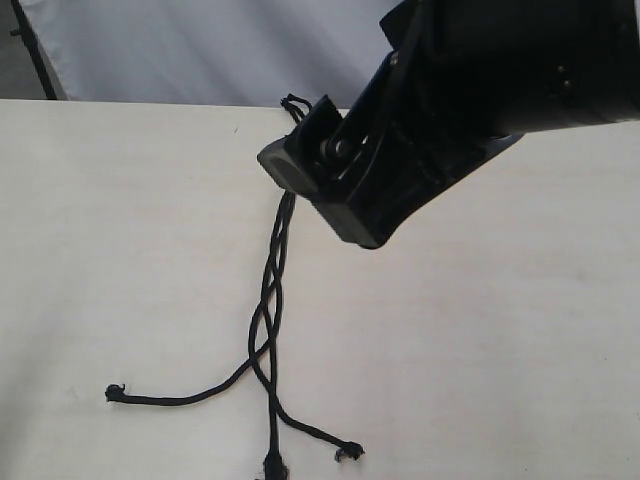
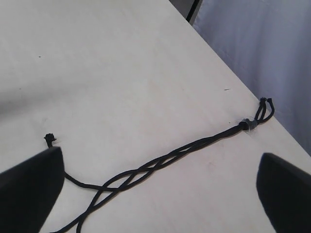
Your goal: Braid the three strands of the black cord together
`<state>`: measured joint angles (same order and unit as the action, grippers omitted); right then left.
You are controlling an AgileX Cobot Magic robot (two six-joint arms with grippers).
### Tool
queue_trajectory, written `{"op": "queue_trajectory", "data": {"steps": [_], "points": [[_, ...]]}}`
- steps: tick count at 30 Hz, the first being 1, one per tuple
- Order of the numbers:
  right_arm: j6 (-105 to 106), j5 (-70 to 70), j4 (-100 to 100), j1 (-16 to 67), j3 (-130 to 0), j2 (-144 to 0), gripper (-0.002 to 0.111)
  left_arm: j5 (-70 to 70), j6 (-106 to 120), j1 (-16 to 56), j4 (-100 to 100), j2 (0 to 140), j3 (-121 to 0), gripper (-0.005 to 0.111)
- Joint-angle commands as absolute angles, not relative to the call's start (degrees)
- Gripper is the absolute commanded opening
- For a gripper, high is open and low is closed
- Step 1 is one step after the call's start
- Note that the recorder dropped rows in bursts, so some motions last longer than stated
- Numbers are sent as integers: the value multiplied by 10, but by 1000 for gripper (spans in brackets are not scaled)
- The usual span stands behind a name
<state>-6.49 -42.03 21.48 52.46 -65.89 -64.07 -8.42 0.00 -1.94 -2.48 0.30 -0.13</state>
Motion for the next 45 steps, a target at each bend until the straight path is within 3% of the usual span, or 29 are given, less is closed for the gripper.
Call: {"op": "queue_trajectory", "data": {"steps": [1, 30, 37, 45], "points": [[-66, -415, 212, 521, -659, -637, 105, -89, 0, -21, -11, 0, 0, 0], [-65, -413, 212, 521, -659, -637, 105, -89, 0, -21, -12, 0, 0, 0], [-4, -308, 303, 521, -659, -637, 105, -89, 0, -21, -12, 0, 0, 0], [-40, -299, 289, 521, -659, -637, 105, -89, 0, -21, -12, 0, 0, 0]]}}
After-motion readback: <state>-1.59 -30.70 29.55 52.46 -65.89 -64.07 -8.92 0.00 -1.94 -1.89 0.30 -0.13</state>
